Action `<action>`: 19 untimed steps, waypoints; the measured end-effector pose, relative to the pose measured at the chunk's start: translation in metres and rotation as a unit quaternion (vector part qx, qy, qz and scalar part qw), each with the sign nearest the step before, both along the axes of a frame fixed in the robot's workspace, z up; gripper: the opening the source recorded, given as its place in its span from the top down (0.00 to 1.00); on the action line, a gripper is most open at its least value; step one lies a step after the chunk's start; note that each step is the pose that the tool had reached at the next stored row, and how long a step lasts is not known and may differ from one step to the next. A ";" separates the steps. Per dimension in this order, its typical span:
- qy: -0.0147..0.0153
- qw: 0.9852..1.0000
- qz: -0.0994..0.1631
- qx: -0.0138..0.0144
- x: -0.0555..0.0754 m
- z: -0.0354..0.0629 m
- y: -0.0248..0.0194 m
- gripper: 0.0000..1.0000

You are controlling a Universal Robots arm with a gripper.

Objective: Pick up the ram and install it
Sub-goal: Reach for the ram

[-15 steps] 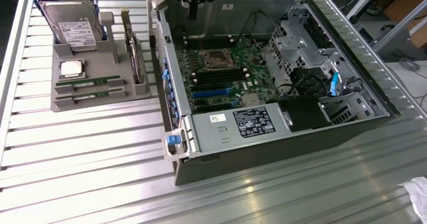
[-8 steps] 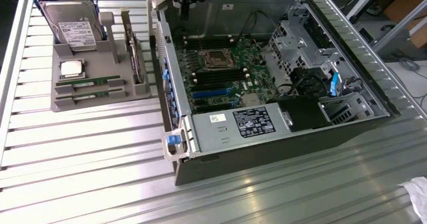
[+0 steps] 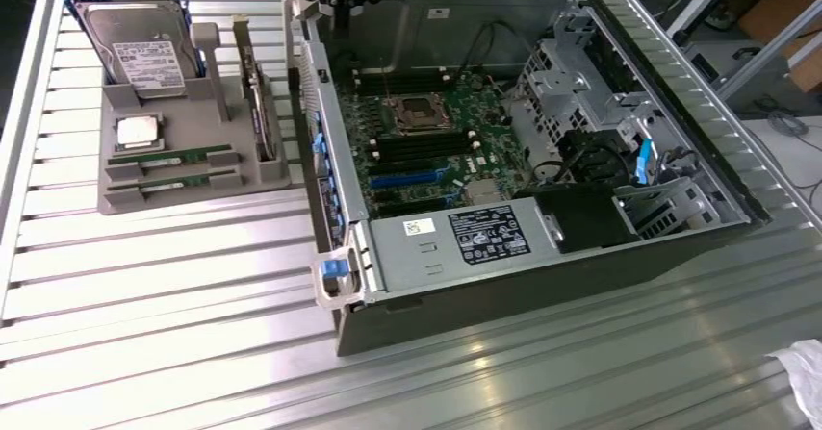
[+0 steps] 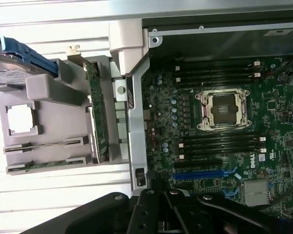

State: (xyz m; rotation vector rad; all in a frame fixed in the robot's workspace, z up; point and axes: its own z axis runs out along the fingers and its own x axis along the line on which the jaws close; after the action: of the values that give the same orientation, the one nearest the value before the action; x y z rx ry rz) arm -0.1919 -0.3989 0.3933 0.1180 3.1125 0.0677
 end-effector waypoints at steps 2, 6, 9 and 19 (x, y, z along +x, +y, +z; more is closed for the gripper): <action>0.000 1.000 0.000 0.000 -0.004 0.0000 0.0000 0.89; 0.000 1.000 0.000 0.000 -0.011 0.0000 0.0000 0.89; 0.000 1.000 0.000 0.000 -0.017 0.0000 0.0000 0.89; 0.000 1.000 0.000 0.000 -0.028 0.0000 0.0000 0.89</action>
State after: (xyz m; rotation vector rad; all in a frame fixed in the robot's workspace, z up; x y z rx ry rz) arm -0.2202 -0.3989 0.3933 0.1180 3.1125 0.0676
